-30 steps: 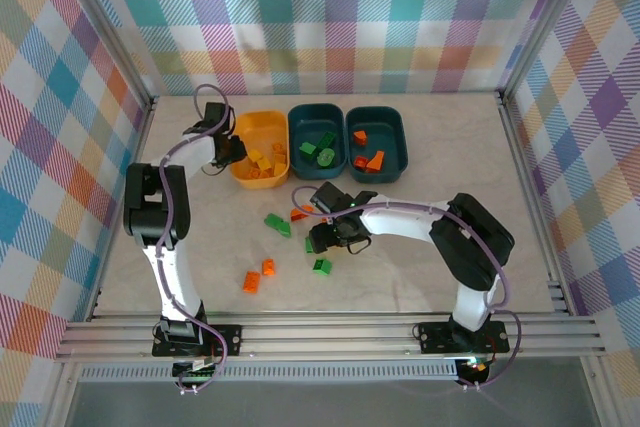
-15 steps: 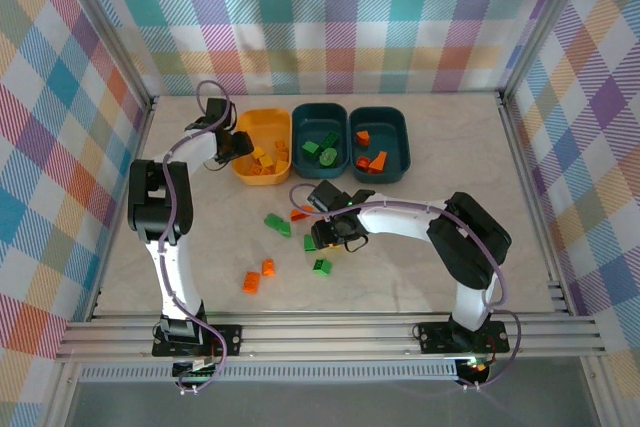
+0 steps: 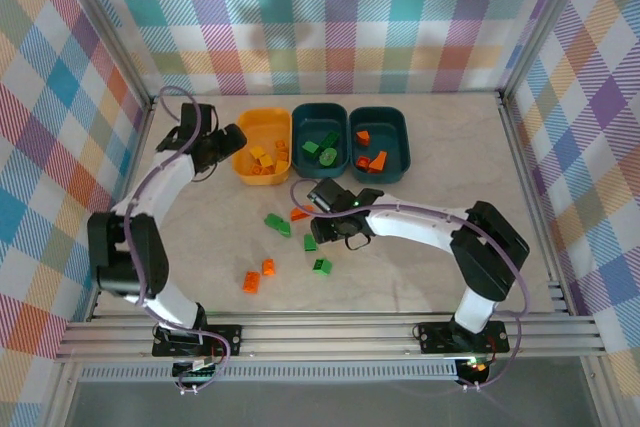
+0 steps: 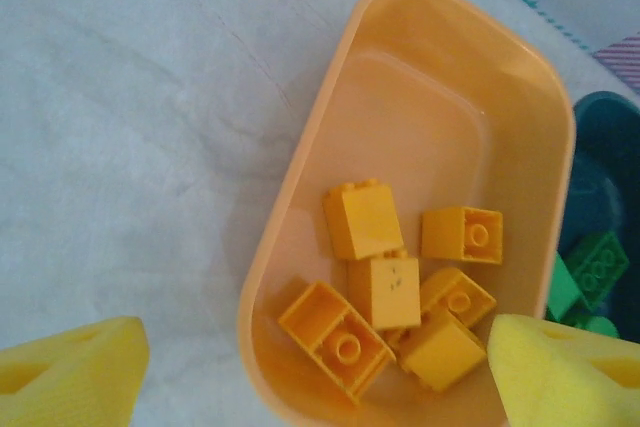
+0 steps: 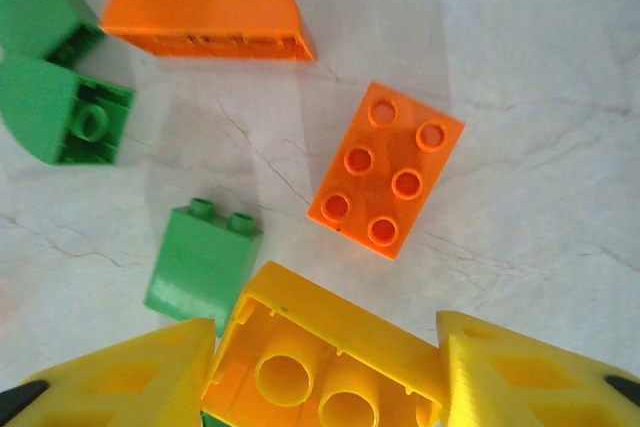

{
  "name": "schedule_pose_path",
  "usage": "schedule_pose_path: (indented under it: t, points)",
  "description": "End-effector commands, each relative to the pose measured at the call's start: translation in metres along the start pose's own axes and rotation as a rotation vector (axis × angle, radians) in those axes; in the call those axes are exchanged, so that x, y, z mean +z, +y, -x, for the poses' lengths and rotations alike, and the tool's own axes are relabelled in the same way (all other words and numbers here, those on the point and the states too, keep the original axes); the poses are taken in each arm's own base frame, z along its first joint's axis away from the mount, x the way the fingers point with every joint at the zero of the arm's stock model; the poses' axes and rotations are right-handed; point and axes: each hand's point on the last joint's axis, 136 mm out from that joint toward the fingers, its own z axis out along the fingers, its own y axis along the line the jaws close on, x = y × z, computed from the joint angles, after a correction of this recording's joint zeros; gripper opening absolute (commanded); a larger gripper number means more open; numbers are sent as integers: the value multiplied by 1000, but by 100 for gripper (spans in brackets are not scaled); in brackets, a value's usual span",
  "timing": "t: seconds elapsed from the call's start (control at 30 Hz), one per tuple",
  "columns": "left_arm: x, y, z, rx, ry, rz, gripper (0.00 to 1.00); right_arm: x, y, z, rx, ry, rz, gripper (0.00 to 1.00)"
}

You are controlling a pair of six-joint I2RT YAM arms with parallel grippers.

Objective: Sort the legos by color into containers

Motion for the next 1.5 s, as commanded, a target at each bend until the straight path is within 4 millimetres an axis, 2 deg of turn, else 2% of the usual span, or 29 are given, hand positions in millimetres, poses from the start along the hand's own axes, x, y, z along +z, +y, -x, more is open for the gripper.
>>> schedule_pose_path:
  t: [0.0, 0.2, 0.4, 0.53, 0.63, 0.73, 0.87, 0.97, 1.13, 1.23, 1.3, 1.37, 1.43, 1.47]
  points:
    - [-12, 19, -21, -103, 7, 5, 89, -21, 8, 27, -37, -82, 4, 52]
    - [-38, 49, -54, -172, -9, 35, 92, -23, 41, 91, -105, -212, 52, 52]
    - [-59, 75, -90, -226, 5, 54, 96, -3, 71, 161, -128, -317, 111, 52]
    - [-72, 85, -110, -270, -4, 20, 100, 27, 75, 201, -85, -329, 184, 52]
    - [-75, 86, -127, -265, 28, -24, 100, 37, 74, 226, -62, -332, 213, 51]
    - [-75, 88, -145, -253, 77, -51, 100, 49, 67, 242, -52, -329, 206, 52]
    - [-72, 92, -158, -246, 107, -60, 100, 74, 56, 244, -34, -252, 191, 60]
    - [-73, 89, -159, -237, 116, -76, 100, 72, 58, 246, -58, -246, 196, 66]
    - [-72, 78, -154, -236, 131, -111, 100, 26, 65, 260, -82, -319, 220, 72]
    - [-71, 70, -152, -236, 143, -140, 100, -4, 69, 256, -103, -352, 227, 73]
    - [-70, 67, -152, -235, 148, -150, 100, -20, 71, 240, -121, -358, 224, 73]
    - [-68, 65, -155, -234, 159, -158, 100, -30, 72, 211, -148, -352, 226, 73]
    - [-64, 60, -160, -233, 176, -181, 100, -38, 69, 171, -173, -332, 225, 73]
    - [-63, 56, -164, -229, 188, -195, 100, -34, 62, 147, -179, -299, 213, 73]
